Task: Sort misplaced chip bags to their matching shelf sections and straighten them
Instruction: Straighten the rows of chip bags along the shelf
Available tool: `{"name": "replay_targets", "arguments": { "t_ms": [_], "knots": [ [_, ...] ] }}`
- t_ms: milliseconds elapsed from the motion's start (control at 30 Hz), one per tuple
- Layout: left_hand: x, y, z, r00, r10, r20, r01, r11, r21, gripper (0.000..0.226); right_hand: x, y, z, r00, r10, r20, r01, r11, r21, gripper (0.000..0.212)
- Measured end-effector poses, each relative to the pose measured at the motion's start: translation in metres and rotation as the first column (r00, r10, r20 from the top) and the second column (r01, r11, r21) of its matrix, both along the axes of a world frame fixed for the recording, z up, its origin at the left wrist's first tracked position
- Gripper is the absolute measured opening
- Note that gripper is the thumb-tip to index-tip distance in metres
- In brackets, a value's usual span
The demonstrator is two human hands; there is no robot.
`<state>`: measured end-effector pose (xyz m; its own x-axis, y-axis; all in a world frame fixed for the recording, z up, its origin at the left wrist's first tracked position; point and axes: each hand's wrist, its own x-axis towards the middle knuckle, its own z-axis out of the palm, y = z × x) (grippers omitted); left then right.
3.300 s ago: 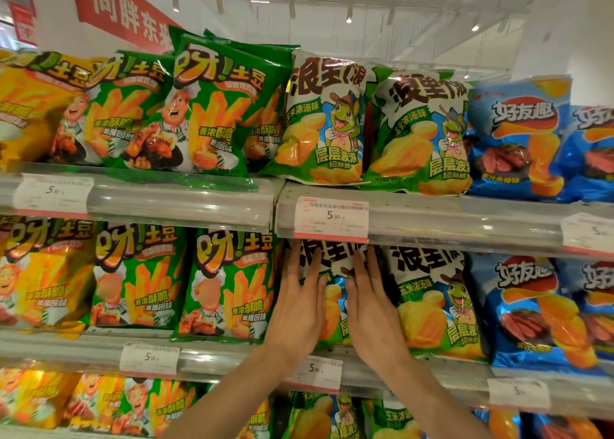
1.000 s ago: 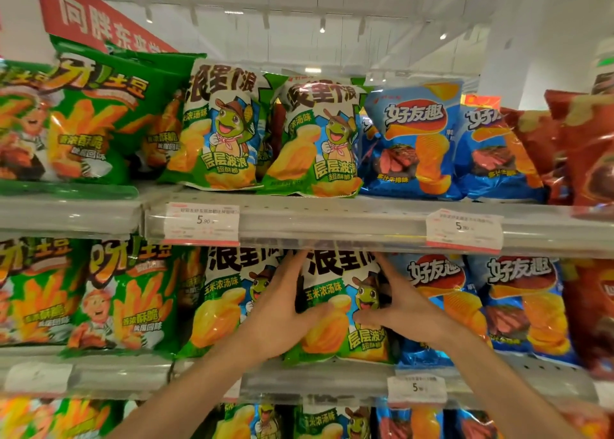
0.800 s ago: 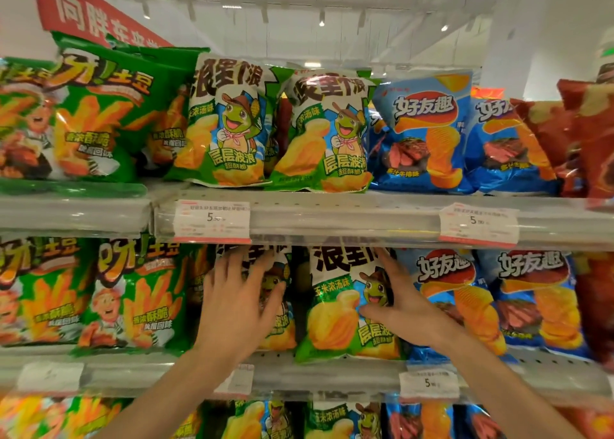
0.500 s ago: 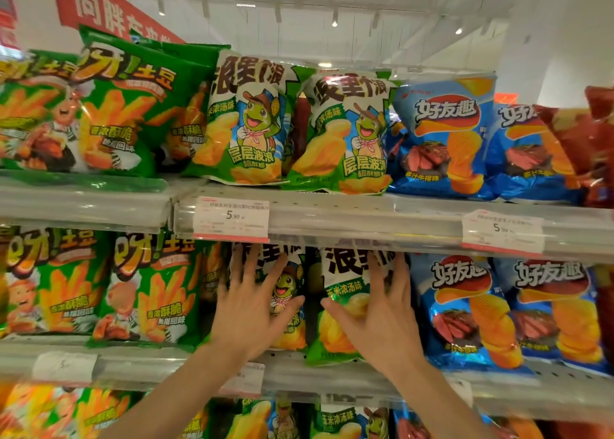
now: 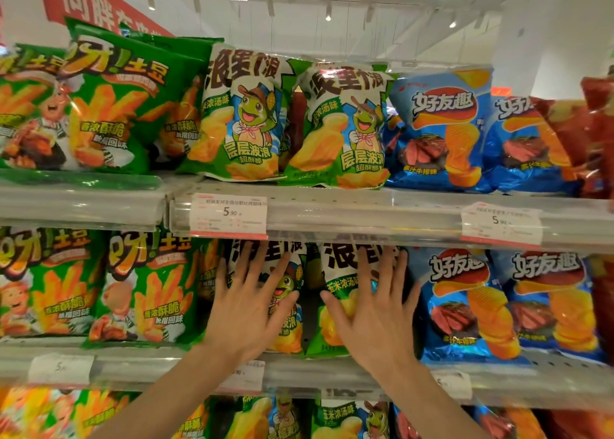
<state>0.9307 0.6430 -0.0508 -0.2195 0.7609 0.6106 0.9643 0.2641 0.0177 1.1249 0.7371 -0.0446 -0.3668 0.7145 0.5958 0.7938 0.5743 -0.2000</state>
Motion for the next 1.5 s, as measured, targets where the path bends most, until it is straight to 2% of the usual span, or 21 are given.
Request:
{"name": "replay_targets", "arguments": {
  "t_ms": [100,400,533,767,933,1000,1067,1167,1267,1333,1400,1500],
  "knots": [
    [-0.001,0.000,-0.001,1.000,-0.006,-0.005,0.006,1.000,-0.002,0.060,0.001,0.002,0.000,0.991,0.049,0.121,-0.063,0.990,0.123,0.079],
    [-0.001,0.002,-0.002,1.000,-0.005,0.022,0.005,1.000,0.001,0.060,-0.003,0.009,0.001,0.969,0.064,0.237,-0.086,0.993,0.082,0.074],
    [0.003,-0.003,0.003,0.997,-0.050,0.056,0.047,0.998,0.046,0.061,0.004,0.006,0.007,0.983,0.128,0.127,-0.136,0.989,0.052,0.073],
    [0.059,0.009,0.015,0.938,-0.308,0.160,0.285,0.947,0.149,0.053,0.070,0.018,0.026,0.984,0.095,-0.152,-0.086,0.994,0.067,0.058],
    [0.129,0.032,0.022,0.879,-0.442,0.177,0.400,0.888,0.228,0.044,0.149,0.056,0.033,0.978,-0.004,-0.207,0.006,1.000,0.011,0.061],
    [0.159,0.045,0.027,0.847,-0.464,0.260,0.413,0.882,0.226,0.043,0.181,0.074,0.036,0.983,-0.032,-0.183,0.021,0.998,-0.064,0.061],
    [0.185,0.061,0.030,0.798,-0.441,0.410,0.402,0.897,0.181,0.044,0.205,0.086,0.043,0.994,-0.014,-0.110,-0.002,0.990,-0.142,0.056],
    [0.213,0.085,0.033,0.709,-0.399,0.582,0.387,0.909,0.153,0.052,0.224,0.100,0.049,0.995,0.094,0.023,-0.083,0.949,-0.303,0.066],
    [0.228,0.102,0.036,0.720,-0.337,0.607,0.342,0.933,0.111,0.064,0.227,0.110,0.051,0.970,0.229,0.076,-0.169,0.870,-0.464,0.079],
    [0.232,0.111,0.039,0.704,-0.292,0.647,0.310,0.947,0.089,0.070,0.224,0.118,0.047,0.949,0.313,-0.040,-0.285,0.798,-0.530,0.089],
    [0.233,0.120,0.042,0.606,-0.296,0.738,0.313,0.942,0.121,0.075,0.219,0.128,0.042,0.906,0.366,-0.213,-0.420,0.718,-0.555,0.095],
    [0.232,0.129,0.044,0.450,-0.318,0.834,0.342,0.925,0.167,0.074,0.214,0.136,0.037,0.868,0.382,-0.319,-0.497,0.644,-0.581,0.102]
  ]
}}
